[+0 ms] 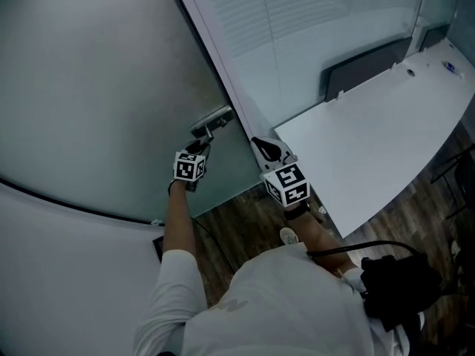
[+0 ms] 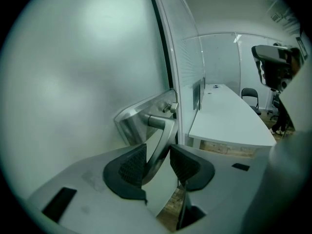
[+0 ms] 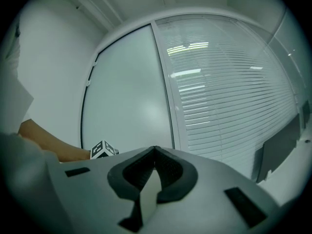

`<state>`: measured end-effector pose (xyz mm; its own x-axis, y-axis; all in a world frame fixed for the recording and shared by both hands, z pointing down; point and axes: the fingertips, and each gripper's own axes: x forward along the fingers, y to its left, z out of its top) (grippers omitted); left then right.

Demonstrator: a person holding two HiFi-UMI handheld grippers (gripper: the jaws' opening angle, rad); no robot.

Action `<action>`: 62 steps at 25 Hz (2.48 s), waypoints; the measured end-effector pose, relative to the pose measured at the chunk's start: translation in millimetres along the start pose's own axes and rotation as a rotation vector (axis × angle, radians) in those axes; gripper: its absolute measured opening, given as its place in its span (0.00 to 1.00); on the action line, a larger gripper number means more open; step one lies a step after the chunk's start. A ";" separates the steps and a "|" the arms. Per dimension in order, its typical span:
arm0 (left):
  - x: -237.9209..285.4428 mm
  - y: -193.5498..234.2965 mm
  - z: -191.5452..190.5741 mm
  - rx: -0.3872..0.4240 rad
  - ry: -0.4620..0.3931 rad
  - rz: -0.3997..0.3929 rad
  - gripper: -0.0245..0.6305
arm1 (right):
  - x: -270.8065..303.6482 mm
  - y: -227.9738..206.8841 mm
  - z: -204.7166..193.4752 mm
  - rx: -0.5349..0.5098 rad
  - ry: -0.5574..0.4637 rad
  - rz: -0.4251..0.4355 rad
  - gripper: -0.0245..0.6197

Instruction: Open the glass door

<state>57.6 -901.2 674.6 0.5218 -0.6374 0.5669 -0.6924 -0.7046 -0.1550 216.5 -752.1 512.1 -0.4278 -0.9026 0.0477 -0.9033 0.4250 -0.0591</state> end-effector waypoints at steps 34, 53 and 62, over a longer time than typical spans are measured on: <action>-167.8 -132.1 -47.4 0.341 0.051 -0.028 0.25 | -125.1 124.0 -12.4 0.085 0.065 -0.025 0.04; -247.2 -182.9 -73.4 0.506 0.096 0.058 0.25 | -262.2 189.1 -31.8 0.106 0.100 -0.125 0.04; -282.9 -200.8 -99.0 0.517 0.128 0.097 0.25 | -287.9 218.5 -18.1 0.065 0.105 -0.094 0.04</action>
<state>-0.4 -548.5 625.5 0.3805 -0.6868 0.6193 -0.3823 -0.7266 -0.5709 141.7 -398.1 503.5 -0.3460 -0.9245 0.1597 -0.9368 0.3310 -0.1136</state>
